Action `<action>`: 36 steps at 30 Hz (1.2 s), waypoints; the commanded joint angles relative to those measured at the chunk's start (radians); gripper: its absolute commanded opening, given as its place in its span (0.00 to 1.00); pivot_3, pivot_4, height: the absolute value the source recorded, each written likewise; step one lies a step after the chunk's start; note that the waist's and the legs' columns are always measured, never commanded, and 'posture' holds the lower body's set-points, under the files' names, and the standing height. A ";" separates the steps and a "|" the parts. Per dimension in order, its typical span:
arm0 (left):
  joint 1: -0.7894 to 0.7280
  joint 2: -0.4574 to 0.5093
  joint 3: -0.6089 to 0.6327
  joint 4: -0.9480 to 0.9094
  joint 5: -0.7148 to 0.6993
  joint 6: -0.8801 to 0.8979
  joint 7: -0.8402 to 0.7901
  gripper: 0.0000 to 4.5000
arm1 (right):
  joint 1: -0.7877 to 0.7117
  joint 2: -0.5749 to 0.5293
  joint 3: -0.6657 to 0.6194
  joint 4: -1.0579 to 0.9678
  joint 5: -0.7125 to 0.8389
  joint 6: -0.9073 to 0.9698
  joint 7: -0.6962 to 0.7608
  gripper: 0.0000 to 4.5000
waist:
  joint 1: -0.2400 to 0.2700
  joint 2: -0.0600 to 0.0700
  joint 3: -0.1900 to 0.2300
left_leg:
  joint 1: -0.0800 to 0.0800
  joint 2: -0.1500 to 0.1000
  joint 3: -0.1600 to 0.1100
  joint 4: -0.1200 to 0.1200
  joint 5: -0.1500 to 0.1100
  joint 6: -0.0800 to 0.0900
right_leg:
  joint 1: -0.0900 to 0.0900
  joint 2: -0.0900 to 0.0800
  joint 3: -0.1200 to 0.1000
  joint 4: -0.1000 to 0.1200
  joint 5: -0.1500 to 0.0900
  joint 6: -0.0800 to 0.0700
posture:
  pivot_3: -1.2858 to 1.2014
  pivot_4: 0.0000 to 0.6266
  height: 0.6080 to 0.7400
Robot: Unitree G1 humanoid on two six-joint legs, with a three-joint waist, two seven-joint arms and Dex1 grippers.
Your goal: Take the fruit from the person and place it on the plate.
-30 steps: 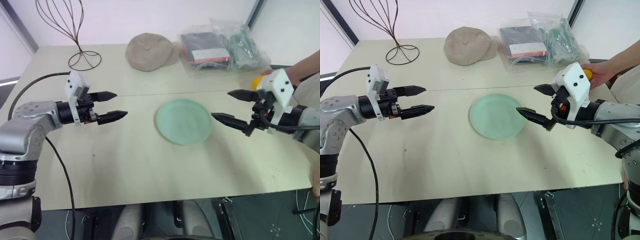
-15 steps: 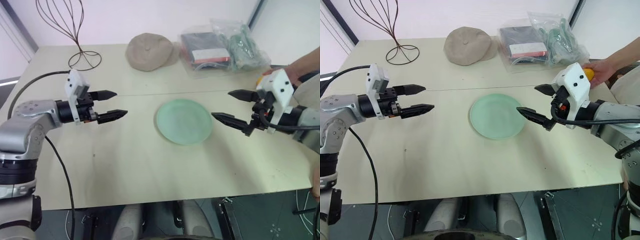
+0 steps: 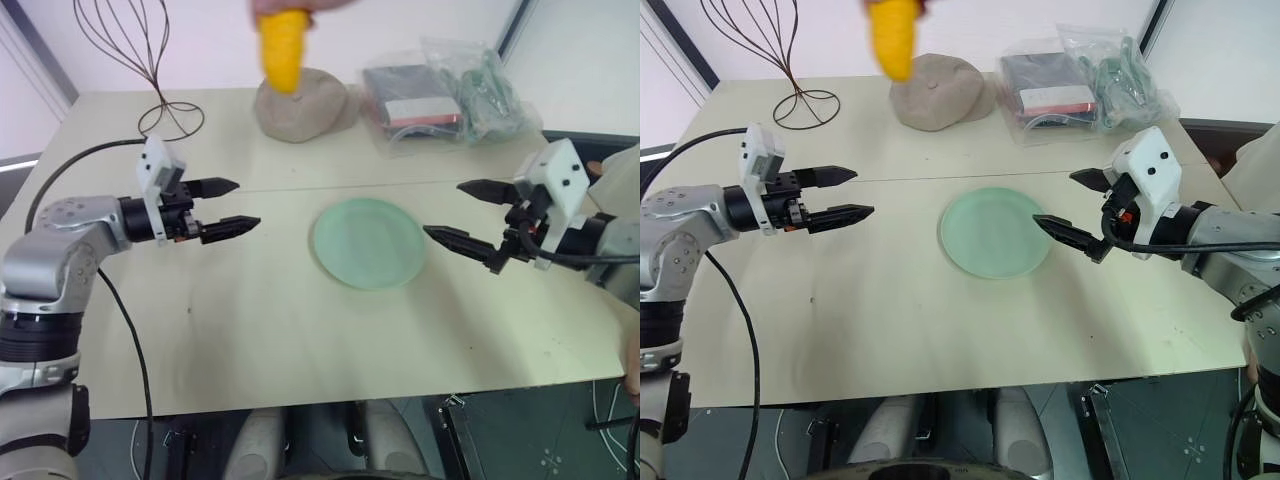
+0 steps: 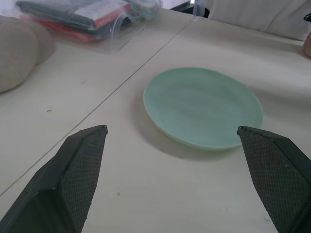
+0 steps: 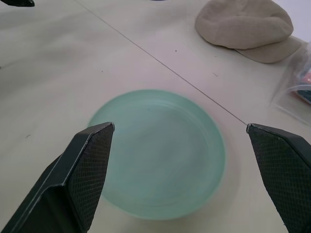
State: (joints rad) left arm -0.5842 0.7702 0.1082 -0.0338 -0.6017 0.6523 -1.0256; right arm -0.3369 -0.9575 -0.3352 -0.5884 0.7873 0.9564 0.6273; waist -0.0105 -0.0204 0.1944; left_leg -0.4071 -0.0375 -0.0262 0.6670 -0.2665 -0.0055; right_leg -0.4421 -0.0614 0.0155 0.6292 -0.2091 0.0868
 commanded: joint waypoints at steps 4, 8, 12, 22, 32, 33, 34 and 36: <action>-0.121 -0.095 0.138 0.036 -0.122 0.099 0.151 1.00 | -0.011 -0.003 -0.023 -0.034 0.014 -0.012 -0.014 0.99 | 0.001 0.000 0.000 | 0.000 0.000 0.000 0.001 0.000 0.000 | 0.001 0.000 0.000 0.000 0.000 0.000 | 0.52 0.24 1.00; -0.161 -0.124 0.201 0.045 -0.174 0.151 0.230 1.00 | -0.017 0.000 -0.020 -0.038 0.019 -0.013 -0.019 0.99 | -0.002 0.000 0.000 | 0.000 0.000 0.000 0.001 0.000 0.000 | 0.000 0.000 0.000 0.001 0.000 0.000 | 0.52 0.24 1.00; -0.175 -0.131 0.204 0.046 -0.182 0.149 0.250 1.00 | -0.023 0.001 -0.012 -0.036 0.019 -0.017 -0.020 0.99 | 0.000 0.000 0.000 | 0.001 0.000 0.000 0.001 0.000 0.000 | 0.000 0.000 0.000 0.001 0.000 0.000 | 0.52 0.24 1.00; -0.231 -0.174 0.192 0.081 -0.184 0.118 0.264 1.00 | -0.045 -0.002 -0.003 -0.032 0.021 -0.019 -0.020 0.99 | 0.002 -0.001 0.000 | 0.001 -0.001 0.000 0.001 0.000 0.000 | 0.001 0.001 0.000 0.001 0.000 0.000 | 0.52 0.24 1.00; -0.289 -0.203 0.148 0.150 -0.133 0.034 0.226 1.00 | -0.045 -0.002 -0.005 -0.041 0.023 -0.016 -0.034 0.99 | 0.002 -0.001 0.000 | 0.001 -0.001 0.000 0.001 0.000 0.000 | 0.001 0.001 0.000 0.001 0.000 0.000 | 0.52 0.24 1.00; -0.291 -0.204 0.146 0.155 -0.132 0.032 0.224 1.00 | -0.045 -0.002 -0.006 -0.041 0.024 -0.015 -0.036 0.99 | 0.001 -0.001 0.000 | 0.001 -0.001 0.000 0.001 0.000 0.000 | 0.001 0.001 0.000 0.001 0.000 0.000 | 0.52 0.24 1.00; -0.291 -0.205 0.142 0.159 -0.128 0.027 0.219 1.00 | -0.044 -0.002 -0.008 -0.043 0.026 -0.014 -0.038 0.99 | 0.001 -0.001 0.000 | 0.001 -0.001 0.000 0.001 0.000 0.000 | 0.001 0.001 0.000 0.001 0.000 0.000 | 0.52 0.24 1.00; -0.292 -0.207 0.139 0.165 -0.121 0.019 0.213 1.00 | -0.038 -0.001 -0.011 -0.048 0.028 -0.012 -0.043 0.99 | 0.000 -0.001 0.000 | 0.001 -0.001 0.000 0.001 0.000 0.000 | 0.001 0.001 0.000 0.001 0.000 0.000 | 0.52 0.24 1.00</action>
State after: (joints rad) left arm -0.8448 0.5599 0.2443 0.1447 -0.7270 0.6970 -0.8035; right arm -0.3620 -0.9564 -0.3219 -0.6046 0.8031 0.9536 0.5925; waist -0.0101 -0.0210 0.1941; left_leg -0.4065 -0.0381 -0.0264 0.6681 -0.2666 -0.0053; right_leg -0.4412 -0.0605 0.0155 0.6301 -0.2090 0.0871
